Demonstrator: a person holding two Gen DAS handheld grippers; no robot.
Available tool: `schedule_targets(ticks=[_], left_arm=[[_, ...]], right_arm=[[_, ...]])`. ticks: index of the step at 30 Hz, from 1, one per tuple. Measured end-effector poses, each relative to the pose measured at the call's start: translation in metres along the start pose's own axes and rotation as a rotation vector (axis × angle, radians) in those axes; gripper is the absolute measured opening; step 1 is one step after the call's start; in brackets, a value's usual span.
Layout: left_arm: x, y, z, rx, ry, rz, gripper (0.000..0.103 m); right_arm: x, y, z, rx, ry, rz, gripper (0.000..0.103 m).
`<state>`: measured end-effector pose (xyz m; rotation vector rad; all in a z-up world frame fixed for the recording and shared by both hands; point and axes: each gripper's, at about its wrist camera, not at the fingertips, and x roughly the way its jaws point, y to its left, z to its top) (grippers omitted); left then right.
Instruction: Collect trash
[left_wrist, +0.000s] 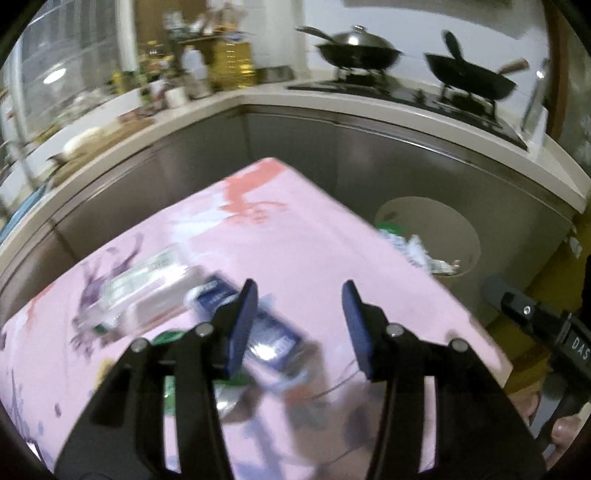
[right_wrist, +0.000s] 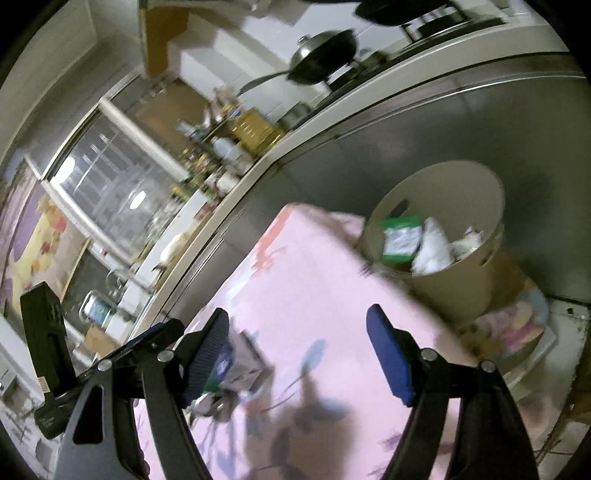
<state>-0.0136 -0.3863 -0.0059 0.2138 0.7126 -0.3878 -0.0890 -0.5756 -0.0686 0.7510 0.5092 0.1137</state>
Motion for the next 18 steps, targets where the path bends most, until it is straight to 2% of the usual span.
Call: schedule_targets(ticks=[7,15,18], left_arm=[[-0.041,0.064,-0.035,-0.096,-0.033,0.099,0.045],[-0.062,0.12,-0.07,-0.173,-0.032,0.19,0.046],[-0.067,0.141,-0.083,-0.203,-0.026,0.223,0.051]], right_arm=[[0.012,0.06,-0.026,-0.099,0.071,0.058,0.074],[0.024,0.104,-0.051,-0.165,0.138,0.093,0.074],[0.032,0.117,-0.06,-0.184,0.166,0.101,0.074]])
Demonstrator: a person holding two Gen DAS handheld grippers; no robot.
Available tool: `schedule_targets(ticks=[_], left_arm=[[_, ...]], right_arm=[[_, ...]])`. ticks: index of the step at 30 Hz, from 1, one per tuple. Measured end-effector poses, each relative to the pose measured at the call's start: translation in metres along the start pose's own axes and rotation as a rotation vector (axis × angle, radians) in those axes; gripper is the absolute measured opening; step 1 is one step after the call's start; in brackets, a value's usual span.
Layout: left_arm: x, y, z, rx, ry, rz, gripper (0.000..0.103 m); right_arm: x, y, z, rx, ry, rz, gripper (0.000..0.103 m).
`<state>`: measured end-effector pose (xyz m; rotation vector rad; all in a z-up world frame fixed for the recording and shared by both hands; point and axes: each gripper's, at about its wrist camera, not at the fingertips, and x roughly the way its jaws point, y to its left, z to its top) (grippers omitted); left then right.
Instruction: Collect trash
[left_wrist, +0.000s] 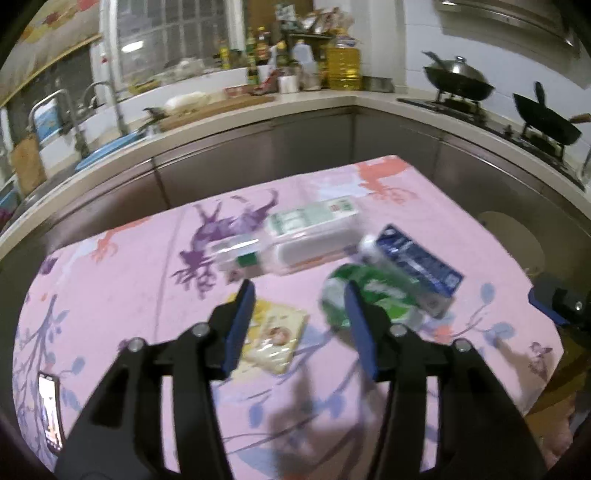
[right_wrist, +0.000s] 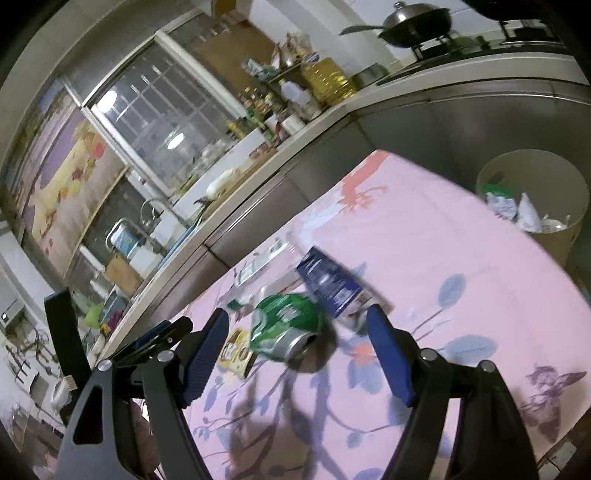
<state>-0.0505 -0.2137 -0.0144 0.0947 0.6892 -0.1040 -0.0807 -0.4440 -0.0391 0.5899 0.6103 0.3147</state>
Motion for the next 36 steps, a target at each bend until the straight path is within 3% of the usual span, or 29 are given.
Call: schedule_targets(ticks=[11,13,18,29,36], left_arm=[[0.011,0.05,-0.025,-0.058,0.042,0.074,0.051],[0.015,0.056,-0.028,-0.069,0.056,0.074,0.059],[0.026,0.071,-0.036,-0.101,0.098,0.067,0.066],[0.045,0.104,-0.078,-0.264,0.257,0.034,0.066],[0.053,0.1,-0.106,-0.278,0.318,0.028,0.066]], right_arm=[[0.028,0.034,-0.024,-0.05,0.08,0.003,0.074],[0.031,0.036,-0.027,-0.055,0.092,0.002,0.074],[0.038,0.039,-0.035,-0.065,0.121,0.0,0.074],[0.05,0.044,-0.052,-0.091,0.175,-0.006,0.074],[0.056,0.038,-0.056,-0.069,0.203,0.014,0.074]])
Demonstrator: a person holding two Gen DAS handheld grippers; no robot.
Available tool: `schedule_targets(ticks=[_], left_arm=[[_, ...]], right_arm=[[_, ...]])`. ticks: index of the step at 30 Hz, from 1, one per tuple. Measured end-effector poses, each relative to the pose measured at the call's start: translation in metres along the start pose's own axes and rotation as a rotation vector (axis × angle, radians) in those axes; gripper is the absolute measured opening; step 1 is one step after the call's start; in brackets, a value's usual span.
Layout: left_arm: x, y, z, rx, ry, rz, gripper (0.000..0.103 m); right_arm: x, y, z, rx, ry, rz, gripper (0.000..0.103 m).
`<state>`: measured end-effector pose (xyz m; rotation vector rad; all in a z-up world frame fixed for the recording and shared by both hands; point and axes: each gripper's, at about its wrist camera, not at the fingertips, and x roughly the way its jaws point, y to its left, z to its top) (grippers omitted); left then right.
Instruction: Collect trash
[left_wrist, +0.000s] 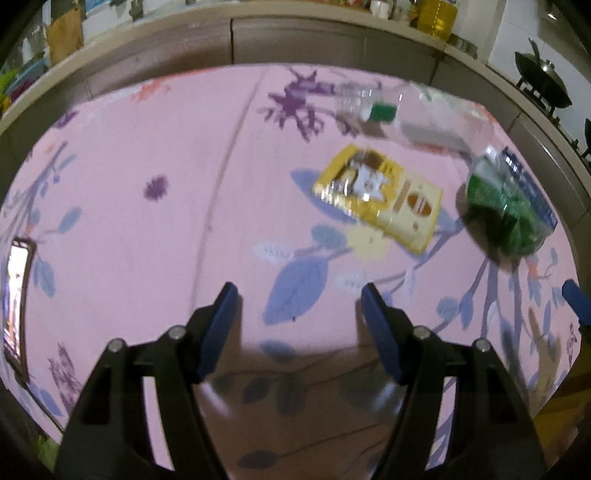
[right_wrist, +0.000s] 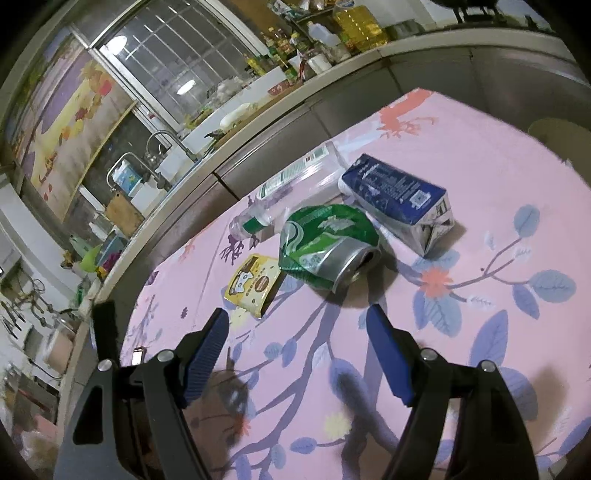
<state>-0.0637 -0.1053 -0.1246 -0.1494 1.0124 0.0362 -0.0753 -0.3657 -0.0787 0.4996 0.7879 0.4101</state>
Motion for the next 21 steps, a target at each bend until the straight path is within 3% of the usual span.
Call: schedule_targets(ticks=[5,7,8,12,18,21], left_arm=[[0.001,0.003,-0.005,0.001,-0.003,-0.016,0.072],[0.002,0.005,-0.007,0.002,0.001,-0.071,0.089],[0.002,0.005,-0.009,0.008,0.002,-0.095,0.092],[0.004,-0.002,-0.014,0.083,-0.009,-0.084,0.092],[0.0,0.001,-0.019,0.094,-0.05,-0.115,0.093],[0.001,-0.005,-0.02,0.168,-0.025,-0.095,0.093]], right_arm=[[-0.001,-0.007,0.001,0.016,-0.002,-0.004,0.074],[-0.001,-0.009,0.001,0.019,-0.002,-0.001,0.074],[0.0,-0.009,0.001,0.02,-0.002,-0.001,0.074],[0.003,-0.013,0.001,0.031,0.007,0.0,0.074],[0.004,-0.015,0.0,0.032,0.011,0.001,0.074],[0.004,-0.014,0.001,0.027,0.008,0.005,0.074]])
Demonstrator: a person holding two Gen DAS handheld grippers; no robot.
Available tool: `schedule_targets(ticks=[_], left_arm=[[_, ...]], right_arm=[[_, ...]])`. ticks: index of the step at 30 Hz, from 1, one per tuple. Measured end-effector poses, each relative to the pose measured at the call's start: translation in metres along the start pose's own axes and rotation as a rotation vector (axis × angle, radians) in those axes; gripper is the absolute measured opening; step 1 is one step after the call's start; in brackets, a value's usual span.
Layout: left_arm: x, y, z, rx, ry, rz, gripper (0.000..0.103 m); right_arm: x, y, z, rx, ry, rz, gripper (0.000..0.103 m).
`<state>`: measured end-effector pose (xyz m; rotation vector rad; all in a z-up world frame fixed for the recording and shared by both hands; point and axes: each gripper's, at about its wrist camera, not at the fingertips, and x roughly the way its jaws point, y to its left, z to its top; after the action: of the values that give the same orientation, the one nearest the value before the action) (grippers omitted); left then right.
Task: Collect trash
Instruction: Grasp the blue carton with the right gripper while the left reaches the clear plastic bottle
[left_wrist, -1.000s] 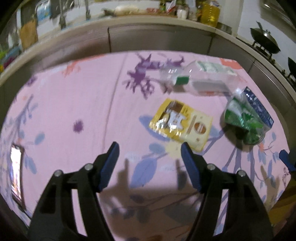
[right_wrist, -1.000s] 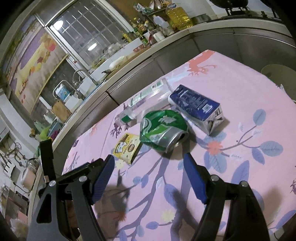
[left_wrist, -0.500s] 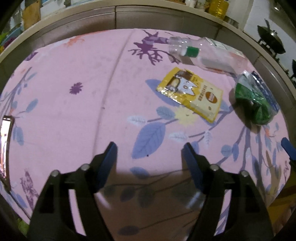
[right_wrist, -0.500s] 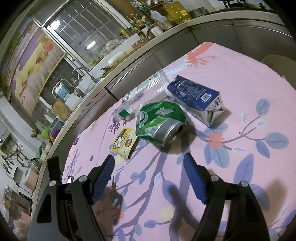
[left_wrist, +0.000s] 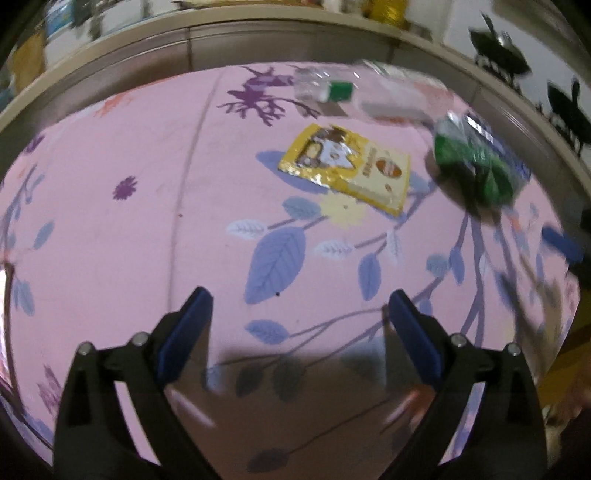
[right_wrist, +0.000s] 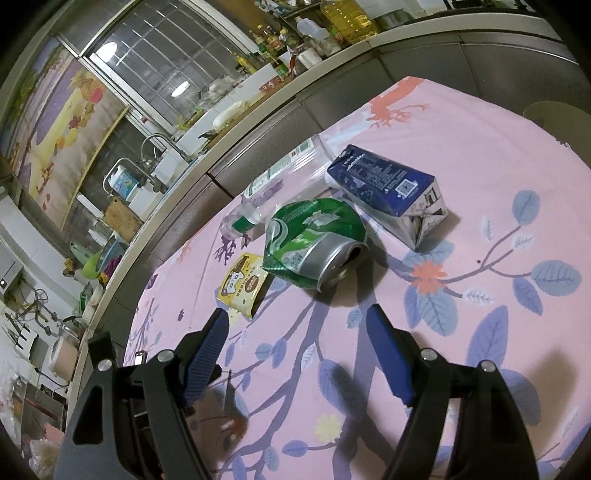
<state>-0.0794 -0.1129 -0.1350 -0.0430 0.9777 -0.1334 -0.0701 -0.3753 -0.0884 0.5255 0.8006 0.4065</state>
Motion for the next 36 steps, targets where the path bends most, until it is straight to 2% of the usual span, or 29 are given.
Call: schedule_targets(ticks=[3,6,9,10,13,16,18,20,24,27,29,31,35,36], left_arm=[[-0.002,0.005,0.01,0.004,0.011,-0.036,0.093],[-0.014,0.003,0.036,0.1,-0.084,0.043,0.093],[-0.023,-0.008,0.072,0.248,-0.202,0.129,0.093],[-0.022,-0.015,0.089,0.325,-0.243,0.167,0.093],[-0.011,-0.032,0.121,0.493,-0.291,0.196,0.093],[0.013,-0.049,0.145,0.684,-0.283,0.189,0.093],[0.035,-0.06,0.154,0.793,-0.24,0.171,0.093],[0.049,-0.068,0.158,0.858,-0.214,0.138,0.093],[0.069,-0.083,0.165,0.932,-0.164,0.082,0.093],[0.077,-0.092,0.165,0.968,-0.145,0.071,0.091],[0.084,-0.095,0.167,0.981,-0.12,0.055,0.084],[0.091,-0.096,0.17,0.976,-0.098,0.05,0.065],[0.093,-0.094,0.177,0.928,-0.086,0.016,0.063],[0.093,-0.093,0.178,0.91,-0.083,0.004,0.061]], right_arm=[[-0.002,0.002,0.004,-0.028,-0.011,-0.003,0.074],[-0.01,0.0,0.015,-0.055,-0.054,-0.035,0.074],[-0.014,-0.01,0.028,-0.055,-0.086,-0.072,0.074],[-0.015,-0.015,0.032,-0.052,-0.097,-0.086,0.074],[-0.016,-0.029,0.04,-0.038,-0.114,-0.111,0.074],[-0.015,-0.042,0.051,-0.026,-0.121,-0.136,0.074],[-0.013,-0.048,0.058,-0.032,-0.12,-0.146,0.074],[-0.008,-0.052,0.067,-0.052,-0.112,-0.158,0.074],[0.009,-0.06,0.085,-0.097,-0.061,-0.17,0.074],[0.026,-0.058,0.094,-0.148,-0.016,-0.163,0.074],[0.038,-0.057,0.098,-0.182,0.014,-0.16,0.074],[0.049,-0.055,0.099,-0.212,0.041,-0.146,0.074],[0.068,-0.057,0.092,-0.257,0.091,-0.162,0.074],[0.073,-0.059,0.09,-0.261,0.101,-0.164,0.066]])
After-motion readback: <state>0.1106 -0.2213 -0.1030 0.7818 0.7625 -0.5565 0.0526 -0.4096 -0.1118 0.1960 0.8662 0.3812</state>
